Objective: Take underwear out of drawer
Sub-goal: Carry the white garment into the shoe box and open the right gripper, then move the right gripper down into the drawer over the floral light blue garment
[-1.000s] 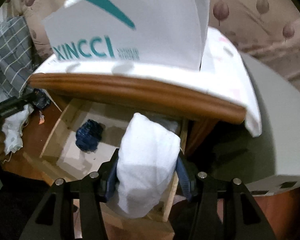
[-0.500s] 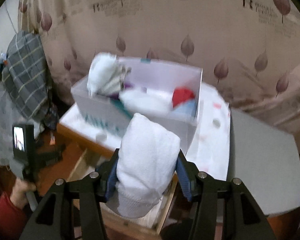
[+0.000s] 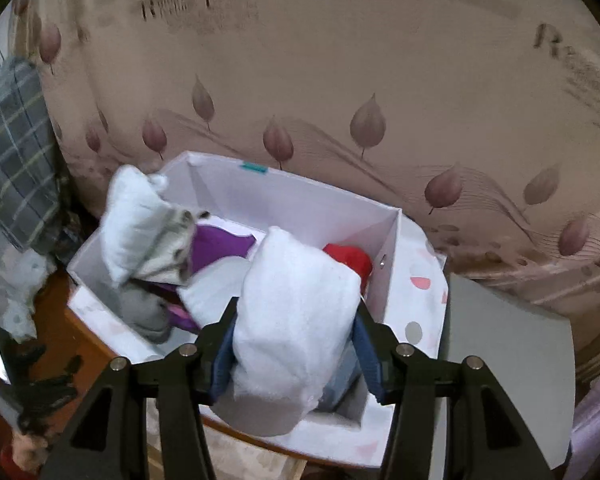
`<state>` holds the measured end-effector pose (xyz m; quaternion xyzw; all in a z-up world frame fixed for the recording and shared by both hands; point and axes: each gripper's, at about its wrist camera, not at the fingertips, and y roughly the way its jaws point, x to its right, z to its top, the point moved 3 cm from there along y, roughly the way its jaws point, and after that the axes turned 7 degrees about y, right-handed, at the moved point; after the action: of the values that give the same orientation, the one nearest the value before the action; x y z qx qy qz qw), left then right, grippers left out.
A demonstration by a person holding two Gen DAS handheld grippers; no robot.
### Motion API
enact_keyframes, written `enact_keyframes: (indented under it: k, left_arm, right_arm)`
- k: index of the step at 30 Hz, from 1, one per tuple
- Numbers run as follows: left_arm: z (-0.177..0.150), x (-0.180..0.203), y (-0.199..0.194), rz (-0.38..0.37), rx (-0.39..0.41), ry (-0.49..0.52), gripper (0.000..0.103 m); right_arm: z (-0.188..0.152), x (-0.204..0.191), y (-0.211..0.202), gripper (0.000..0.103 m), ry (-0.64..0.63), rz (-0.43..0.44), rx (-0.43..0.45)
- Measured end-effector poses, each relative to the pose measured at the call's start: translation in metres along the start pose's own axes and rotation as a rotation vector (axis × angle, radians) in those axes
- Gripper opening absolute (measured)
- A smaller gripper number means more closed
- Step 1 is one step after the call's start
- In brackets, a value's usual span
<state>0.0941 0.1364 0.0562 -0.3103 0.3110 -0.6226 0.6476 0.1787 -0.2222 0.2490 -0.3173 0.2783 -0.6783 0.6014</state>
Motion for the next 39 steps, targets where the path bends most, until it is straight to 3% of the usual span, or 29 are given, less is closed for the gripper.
enact_keyframes:
  k: [8, 13, 18, 24, 27, 31, 35, 39]
  left_arm:
    - [0.001, -0.003, 0.004, 0.010, -0.017, -0.013, 0.097]
    - [0.002, 0.000, 0.008, 0.011, -0.024, 0.006, 0.097]
    - [0.001, 0.000, 0.009, 0.010, -0.028, 0.009, 0.097]
    - [0.000, 0.000, 0.012, 0.021, -0.033, 0.003, 0.097]
    - [-0.001, 0.000, 0.009, 0.023, -0.025, 0.006, 0.097]
    - [-0.003, -0.001, 0.009, 0.031, -0.031, 0.013, 0.097]
    - [-0.003, -0.005, 0.006, 0.044, -0.030, 0.009, 0.097]
    - [-0.004, -0.016, 0.006, 0.052, -0.033, -0.026, 0.097]
  right_arm:
    - [0.005, 0.003, 0.066, 0.055, 0.016, -0.045, -0.103]
    - [0.007, 0.003, 0.084, 0.059, 0.037, -0.037, -0.129]
    - [0.013, 0.004, 0.069, 0.060, 0.037, -0.069, -0.058]
    - [0.012, 0.004, 0.012, 0.064, 0.007, -0.027, 0.052]
    - [-0.012, -0.007, -0.023, 0.064, -0.081, 0.004, 0.082]
    - [-0.073, -0.029, -0.059, 0.064, -0.221, 0.029, 0.094]
    - [-0.136, -0.048, -0.059, 0.064, -0.369, 0.022, 0.065]
    - [-0.193, -0.062, -0.030, 0.064, -0.455, 0.030, -0.018]
